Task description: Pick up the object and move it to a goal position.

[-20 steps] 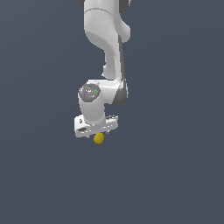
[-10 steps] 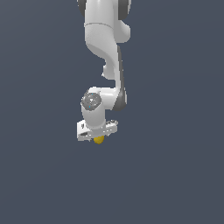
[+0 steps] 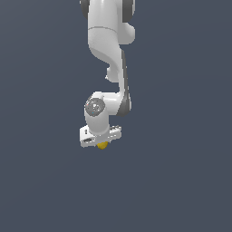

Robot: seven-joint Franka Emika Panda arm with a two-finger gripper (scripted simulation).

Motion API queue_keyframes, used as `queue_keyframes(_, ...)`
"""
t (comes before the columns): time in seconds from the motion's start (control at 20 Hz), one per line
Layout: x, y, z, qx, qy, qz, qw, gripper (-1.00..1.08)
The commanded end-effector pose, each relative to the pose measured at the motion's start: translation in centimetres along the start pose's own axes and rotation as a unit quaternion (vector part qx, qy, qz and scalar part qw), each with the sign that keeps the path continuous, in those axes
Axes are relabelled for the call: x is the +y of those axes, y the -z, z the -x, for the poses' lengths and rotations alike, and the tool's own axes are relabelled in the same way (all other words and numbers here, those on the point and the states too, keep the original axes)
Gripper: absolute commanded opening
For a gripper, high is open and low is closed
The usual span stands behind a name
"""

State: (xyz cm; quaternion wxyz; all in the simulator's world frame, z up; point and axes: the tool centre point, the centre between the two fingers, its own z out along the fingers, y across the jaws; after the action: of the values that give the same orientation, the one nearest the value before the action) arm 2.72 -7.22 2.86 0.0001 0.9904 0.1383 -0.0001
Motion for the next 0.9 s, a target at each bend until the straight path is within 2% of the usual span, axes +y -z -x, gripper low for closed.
queue_keyframes(0.0, 0.0, 0.0, 0.0, 0.000, 0.000, 0.000, 1.0000, -1.00)
queue_keyframes(0.45, -0.3, 0.7, -0.4, 0.000, 0.000, 0.000, 1.0000, -1.00)
queue_keyframes(0.85, -1.7, 4.9, -2.4, 0.000, 0.000, 0.000, 1.0000, -1.00)
